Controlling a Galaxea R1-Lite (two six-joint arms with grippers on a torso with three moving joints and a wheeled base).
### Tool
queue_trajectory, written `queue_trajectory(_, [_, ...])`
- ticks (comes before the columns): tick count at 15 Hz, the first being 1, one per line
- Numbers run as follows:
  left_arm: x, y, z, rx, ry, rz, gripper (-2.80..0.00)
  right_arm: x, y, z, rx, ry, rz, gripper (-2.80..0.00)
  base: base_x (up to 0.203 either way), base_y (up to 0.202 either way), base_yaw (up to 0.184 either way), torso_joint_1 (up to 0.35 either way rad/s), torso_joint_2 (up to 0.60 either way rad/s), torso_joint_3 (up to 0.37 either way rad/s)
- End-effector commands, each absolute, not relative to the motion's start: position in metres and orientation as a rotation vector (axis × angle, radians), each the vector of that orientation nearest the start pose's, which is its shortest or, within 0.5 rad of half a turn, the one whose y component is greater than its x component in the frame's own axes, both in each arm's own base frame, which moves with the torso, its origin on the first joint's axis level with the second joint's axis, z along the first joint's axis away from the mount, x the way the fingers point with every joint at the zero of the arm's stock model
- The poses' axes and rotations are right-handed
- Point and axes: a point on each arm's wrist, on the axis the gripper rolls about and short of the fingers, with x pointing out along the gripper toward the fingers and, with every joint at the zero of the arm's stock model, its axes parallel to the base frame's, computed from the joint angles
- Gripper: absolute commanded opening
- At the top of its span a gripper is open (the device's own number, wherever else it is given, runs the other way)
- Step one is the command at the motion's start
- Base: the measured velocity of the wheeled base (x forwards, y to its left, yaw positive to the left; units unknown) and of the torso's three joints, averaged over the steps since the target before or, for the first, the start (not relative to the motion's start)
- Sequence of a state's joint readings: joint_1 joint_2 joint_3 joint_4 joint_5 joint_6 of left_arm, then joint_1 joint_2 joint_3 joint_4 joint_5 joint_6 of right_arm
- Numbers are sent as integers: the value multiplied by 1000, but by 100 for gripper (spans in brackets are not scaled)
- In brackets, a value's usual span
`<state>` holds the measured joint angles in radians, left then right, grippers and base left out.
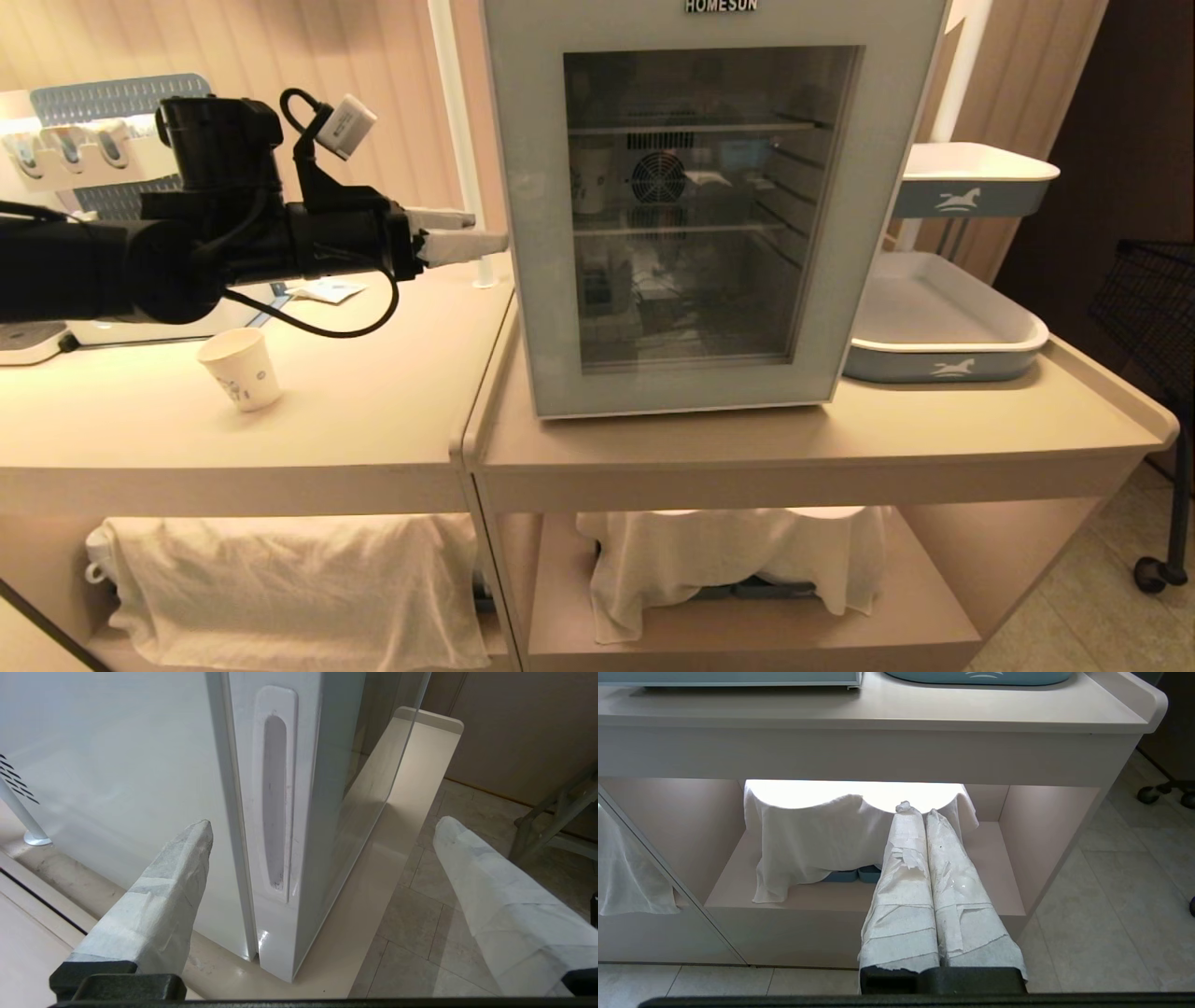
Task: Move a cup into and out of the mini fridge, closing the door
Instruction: Open the freezer door
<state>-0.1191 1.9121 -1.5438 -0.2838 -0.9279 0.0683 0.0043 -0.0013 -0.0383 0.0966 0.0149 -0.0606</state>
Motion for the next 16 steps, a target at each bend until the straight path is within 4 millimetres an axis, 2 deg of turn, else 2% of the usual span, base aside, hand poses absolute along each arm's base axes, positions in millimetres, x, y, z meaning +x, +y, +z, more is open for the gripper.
queue_trajectory(1, [381,-69,281,28,44,-1065,0,-26,0,76,-61,57,22,-280,0,0,0,0,0,0])
queue_trajectory(11, [379,-91,284,28,38,-1091,0,-26,0,76,-61,56,22,-280,0,0,0,0,0,0])
queue_trajectory(16, [376,-94,286,29,34,-1079,0,-26,0,76,-61,56,22,-280,0,0,0,0,0,0])
